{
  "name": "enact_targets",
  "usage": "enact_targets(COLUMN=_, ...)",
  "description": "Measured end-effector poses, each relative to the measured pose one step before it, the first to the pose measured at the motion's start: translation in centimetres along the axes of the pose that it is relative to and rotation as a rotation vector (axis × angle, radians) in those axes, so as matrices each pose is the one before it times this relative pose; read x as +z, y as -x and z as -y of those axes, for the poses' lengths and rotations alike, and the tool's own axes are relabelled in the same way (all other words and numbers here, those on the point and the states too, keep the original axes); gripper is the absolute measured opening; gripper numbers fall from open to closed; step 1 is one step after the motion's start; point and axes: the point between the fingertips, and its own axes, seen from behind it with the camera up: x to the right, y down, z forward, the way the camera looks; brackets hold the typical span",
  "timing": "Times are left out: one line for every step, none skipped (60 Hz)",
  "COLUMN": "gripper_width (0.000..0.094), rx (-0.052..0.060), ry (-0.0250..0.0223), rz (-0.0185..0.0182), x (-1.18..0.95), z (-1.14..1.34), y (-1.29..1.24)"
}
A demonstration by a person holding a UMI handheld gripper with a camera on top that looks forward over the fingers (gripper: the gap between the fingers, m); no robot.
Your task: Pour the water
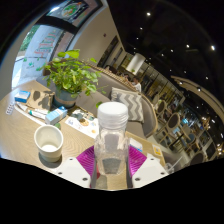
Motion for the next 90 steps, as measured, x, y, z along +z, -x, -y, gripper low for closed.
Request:
enact_targets(gripper_width=0.0413, rx=0.0344, ry=0.00649, rz=0.01732, x=0.398, z=-0.632, y=0.408)
enact_targets(gripper_width=0.0413, rx=0.0326, ry=0.00749, rz=0.01568, x=0.391, z=-0.631, y=0.355)
enact_targets(gripper_width=0.0413, rx=0.0330, ry=0.00498, rz=0.01338, x=0.425, z=-0.643, y=0.635)
enact_targets(gripper_width=0.0413, rx=0.0308, ry=0.00497, rz=0.01928, x=0.313, z=-0.570, y=0.211)
enact_targets(gripper_width=0.0413, rx=0.0307, ry=0.00398, rz=0.01957, x=0.345, z=-0.518, y=0.355)
enact_targets(gripper_width=0.0413, rx=0.0294, ry=0.00399, rz=0.01901, x=0.323, z=-0.519, y=0.353)
enact_targets(gripper_width=0.0413, rx=0.0277, ry=0.00389, rz=0.01754, x=0.332, z=-0.489, y=0.308)
enact_targets(gripper_width=0.0413, rx=0.0252, ry=0.00395, rz=0.01440, x=0.321, z=-0.463, y=0.246)
enact_targets(gripper_width=0.0413, rx=0.0222, ry=0.00678, rz=0.01047, x=0.184, z=-0.317, y=0.301)
enact_targets(gripper_width=0.0412, rx=0.0168, ry=-0.00114, rz=0.01149, x=0.413, z=-0.498, y=0.019)
enact_targets(gripper_width=0.0412, rx=0.0147, ry=0.00634, rz=0.00362, x=0.354, z=-0.167, y=0.501)
enact_targets(gripper_width=0.0416, rx=0.0103, ry=-0.00149, rz=0.00611, x=0.221, z=-0.459, y=-0.047)
enact_targets(gripper_width=0.0416, rx=0.0068, ry=0.00053, rz=0.00384, x=0.241, z=-0.312, y=-0.050)
enact_targets(gripper_width=0.0417, rx=0.0053, ry=0.00143, rz=0.00290, x=0.253, z=-0.296, y=-0.066)
enact_targets(gripper_width=0.0416, rx=0.0051, ry=0.00188, rz=0.00324, x=0.243, z=-0.308, y=-0.079)
enact_targets(gripper_width=0.0416, rx=0.0060, ry=0.00154, rz=0.00615, x=0.265, z=-0.261, y=0.020)
enact_targets(gripper_width=0.0416, rx=0.0083, ry=0.00270, rz=0.00947, x=0.251, z=-0.147, y=0.053)
enact_targets(gripper_width=0.0416, rx=0.0099, ry=0.00129, rz=0.00712, x=0.239, z=-0.343, y=0.231)
enact_targets(gripper_width=0.0416, rx=0.0099, ry=0.00216, rz=0.00644, x=0.209, z=-0.253, y=0.059)
enact_targets(gripper_width=0.0417, rx=0.0109, ry=0.00206, rz=0.00464, x=0.197, z=-0.238, y=0.030)
enact_targets(gripper_width=0.0419, rx=0.0103, ry=-0.00640, rz=0.00420, x=0.078, z=-0.056, y=-0.049)
enact_targets(gripper_width=0.0421, rx=0.0135, ry=-0.01937, rz=0.00680, x=0.050, z=0.331, y=-0.003)
enact_targets(gripper_width=0.0420, rx=0.0112, ry=-0.00658, rz=0.00634, x=0.088, z=-0.034, y=0.074)
enact_targets(gripper_width=0.0420, rx=0.0071, ry=0.00081, rz=0.00572, x=0.057, z=-0.156, y=0.023)
enact_targets(gripper_width=0.0423, rx=0.0065, ry=-0.00597, rz=0.00562, x=0.095, z=0.306, y=-0.044)
enact_targets(gripper_width=0.0424, rx=0.0067, ry=-0.00588, rz=0.00320, x=0.032, z=-0.047, y=0.049)
enact_targets(gripper_width=0.0427, rx=0.0057, ry=-0.00322, rz=0.00231, x=0.017, z=-0.057, y=0.046)
enact_targets(gripper_width=0.0431, rx=0.0058, ry=-0.00708, rz=0.00115, x=0.010, z=0.007, y=0.003)
enact_targets(gripper_width=0.0432, rx=0.0045, ry=-0.00624, rz=0.00019, x=-0.016, z=-0.019, y=-0.015)
enact_targets(gripper_width=0.0432, rx=0.0030, ry=-0.00419, rz=0.00016, x=-0.021, z=-0.056, y=0.008)
enact_targets(gripper_width=0.0432, rx=0.0009, ry=-0.00453, rz=-0.00060, x=-0.029, z=-0.026, y=0.012)
enact_targets(gripper_width=0.0432, rx=-0.0013, ry=-0.00465, rz=-0.00134, x=-0.033, z=0.103, y=-0.022)
enact_targets(gripper_width=0.0441, rx=-0.0029, ry=-0.00341, rz=-0.00124, x=-0.002, z=-0.059, y=0.018)
enact_targets(gripper_width=0.0443, rx=-0.0028, ry=-0.00434, rz=-0.00099, x=0.026, z=-0.013, y=0.027)
enact_targets(gripper_width=0.0450, rx=-0.0019, ry=-0.00377, rz=-0.00087, x=0.012, z=-0.001, y=0.013)
enact_targets(gripper_width=0.0453, rx=0.0000, ry=-0.00135, rz=-0.00054, x=-0.013, z=-0.015, y=-0.016)
enact_targets(gripper_width=0.0461, rx=0.0023, ry=-0.00035, rz=0.00029, x=-0.007, z=0.016, y=0.005)
enact_targets(gripper_width=0.0469, rx=0.0033, ry=0.00248, rz=0.00052, x=-0.017, z=-0.029, y=-0.005)
enact_targets(gripper_width=0.0477, rx=0.0031, ry=0.00540, rz=0.00113, x=0.002, z=-0.067, y=0.002)
enact_targets(gripper_width=0.0486, rx=0.0036, ry=0.01037, rz=0.00108, x=0.062, z=-0.135, y=0.004)
enact_targets(gripper_width=0.0499, rx=0.0055, ry=0.02120, rz=0.00170, x=0.039, z=-0.421, y=0.028)
enact_targets(gripper_width=0.0521, rx=0.0063, ry=0.02656, rz=0.00283, x=0.051, z=-0.547, y=0.052)
enact_targets(gripper_width=0.0559, rx=0.0082, ry=0.02744, rz=0.00319, x=-0.007, z=-0.556, y=0.082)
enact_targets(gripper_width=0.0613, rx=0.0096, ry=0.02525, rz=0.00176, x=-0.018, z=-0.502, y=0.006)
enact_targets(gripper_width=0.0674, rx=0.0108, ry=0.01979, rz=0.00111, x=-0.113, z=-0.377, y=0.009)
enact_targets(gripper_width=0.0741, rx=0.0107, ry=0.01396, rz=-0.00089, x=-0.211, z=-0.263, y=-0.029)
enact_targets(gripper_width=0.0809, rx=0.0091, ry=0.00418, rz=-0.00341, x=-0.323, z=-0.210, y=-0.202)
enact_targets(gripper_width=0.0868, rx=0.0078, ry=0.00653, rz=-0.00575, x=-0.329, z=-0.093, y=-0.110)
enact_targets(gripper_width=0.0860, rx=0.0059, ry=0.00627, rz=-0.00950, x=-0.379, z=-0.067, y=-0.172)
enact_targets(gripper_width=0.0844, rx=0.0025, ry=0.00551, rz=-0.00804, x=-0.475, z=-0.059, y=-0.121)
enact_targets(gripper_width=0.0839, rx=0.0005, ry=0.00323, rz=-0.01168, x=-0.544, z=0.007, y=-0.227)
enact_targets(gripper_width=0.0842, rx=-0.0014, ry=0.00006, rz=-0.01116, x=-0.628, z=0.082, y=-0.178)
enact_targets(gripper_width=0.0853, rx=-0.0027, ry=-0.00078, rz=-0.00880, x=-0.698, z=0.103, y=-0.081)
enact_targets(gripper_width=0.0856, rx=-0.0014, ry=0.00539, rz=-0.00403, x=-0.742, z=0.135, y=-0.047)
enact_targets(gripper_width=0.0850, rx=-0.0027, ry=0.00389, rz=-0.00816, x=-0.769, z=0.089, y=0.008)
enact_targets(gripper_width=0.0851, rx=-0.0019, ry=0.00473, rz=-0.00552, x=-0.872, z=0.020, y=0.034)
enact_targets(gripper_width=0.0853, rx=-0.0018, ry=0.00502, rz=-0.00414, x=-0.888, z=-0.044, y=-0.019)
enact_targets(gripper_width=0.0853, rx=-0.0005, ry=0.00546, rz=-0.00439, x=-0.927, z=0.001, y=0.080)
enact_targets(gripper_width=0.0856, rx=0.0010, ry=0.00528, rz=-0.00279, x=-0.990, z=0.005, y=0.103)
enact_targets(gripper_width=0.0853, rx=0.0020, ry=0.00473, rz=-0.00124, x=-1.041, z=0.001, y=0.149)
enact_targets(gripper_width=0.0853, rx=0.0027, ry=0.00420, rz=-0.00013, x=-1.059, z=0.027, y=0.175)
enact_targets(gripper_width=0.0853, rx=0.0035, ry=0.00423, rz=0.00005, x=-1.122, z=0.007, y=0.199)
enact_targets(gripper_width=0.0853, rx=0.0038, ry=0.00345, rz=-0.00018, x=-1.122, z=0.009, y=0.172)
enact_targets(gripper_width=0.0853, rx=0.0020, ry=0.00394, rz=-0.00200, x=-1.120, z=0.199, y=0.362)
enact_targets(gripper_width=0.0852, rx=0.0022, ry=-0.00184, rz=0.00194, x=-1.156, z=-0.095, y=0.094)
enact_targets(gripper_width=0.0851, rx=0.0013, ry=-0.00155, rz=-0.00036, x=-1.073, z=0.009, y=0.199)
enact_targets(gripper_width=0.0851, rx=0.0003, ry=0.00004, rz=-0.00205, x=-1.076, z=-0.044, y=0.152)
enact_targets(gripper_width=0.0853, rx=-0.0005, ry=0.00094, rz=-0.00307, x=-1.042, z=-0.080, y=0.159)
enact_targets(gripper_width=0.0853, rx=-0.0013, ry=0.00103, rz=-0.00272, x=-1.005, z=-0.082, y=0.178)
enact_targets(gripper_width=0.0853, rx=-0.0027, ry=0.00072, rz=-0.00225, x=-0.983, z=-0.087, y=0.186)
enact_targets(gripper_width=0.0852, rx=-0.0041, ry=0.00120, rz=-0.00261, x=-0.966, z=-0.123, y=0.211)
enact_targets(gripper_width=0.0851, rx=-0.0056, ry=0.00449, rz=-0.00489, x=-1.024, z=0.002, y=0.240)
enact_targets(gripper_width=0.0852, rx=-0.0044, ry=0.00244, rz=-0.00484, x=-0.883, z=-0.221, y=0.155)
enact_targets(gripper_width=0.0852, rx=-0.0045, ry=0.00186, rz=-0.00664, x=-0.764, z=-0.213, y=0.112)
enact_targets(gripper_width=0.0852, rx=-0.0045, ry=0.00092, rz=-0.00665, x=-0.771, z=-0.188, y=0.104)
enact_targets(gripper_width=0.0853, rx=-0.0050, ry=-0.00084, rz=-0.00375, x=-0.737, z=-0.168, y=0.169)
enact_targets(gripper_width=0.0850, rx=-0.0058, ry=-0.00297, rz=-0.00155, x=-0.676, z=-0.127, y=0.211)
enact_targets(gripper_width=0.0853, rx=-0.0056, ry=-0.00334, rz=-0.00033, x=-0.638, z=-0.082, y=0.210)
enact_targets(gripper_width=0.0855, rx=-0.0039, ry=-0.00061, rz=-0.00065, x=-0.640, z=-0.081, y=0.050)
enact_targets(gripper_width=0.0853, rx=-0.0017, ry=-0.00163, rz=-0.00250, x=-0.542, z=-0.121, y=0.153)
enact_targets(gripper_width=0.0855, rx=-0.0004, ry=-0.00115, rz=-0.00315, x=-0.497, z=-0.108, y=0.157)
enact_targets(gripper_width=0.0854, rx=-0.0002, ry=-0.00147, rz=-0.00291, x=-0.467, z=-0.111, y=0.145)
enact_targets(gripper_width=0.0854, rx=-0.0005, ry=-0.00114, rz=-0.00189, x=-0.441, z=-0.094, y=0.168)
enact_targets(gripper_width=0.0854, rx=-0.0002, ry=-0.00139, rz=-0.00076, x=-0.397, z=-0.094, y=0.139)
enact_targets(gripper_width=0.0855, rx=0.0004, ry=-0.00186, rz=-0.00131, x=-0.367, z=-0.082, y=0.119)
enact_targets(gripper_width=0.0854, rx=0.0008, ry=-0.00179, rz=-0.00140, x=-0.356, z=-0.047, y=0.046)
enact_targets(gripper_width=0.0855, rx=0.0006, ry=-0.00311, rz=-0.00239, x=-0.260, z=-0.034, y=0.047)
enact_targets(gripper_width=0.0855, rx=0.0005, ry=-0.00222, rz=-0.00293, x=-0.268, z=-0.046, y=0.034)
enact_targets(gripper_width=0.0854, rx=0.0006, ry=-0.00105, rz=-0.00312, x=-0.238, z=-0.050, y=0.040)
enact_targets(gripper_width=0.0854, rx=0.0004, ry=-0.00099, rz=-0.00281, x=-0.280, z=-0.025, y=0.043)
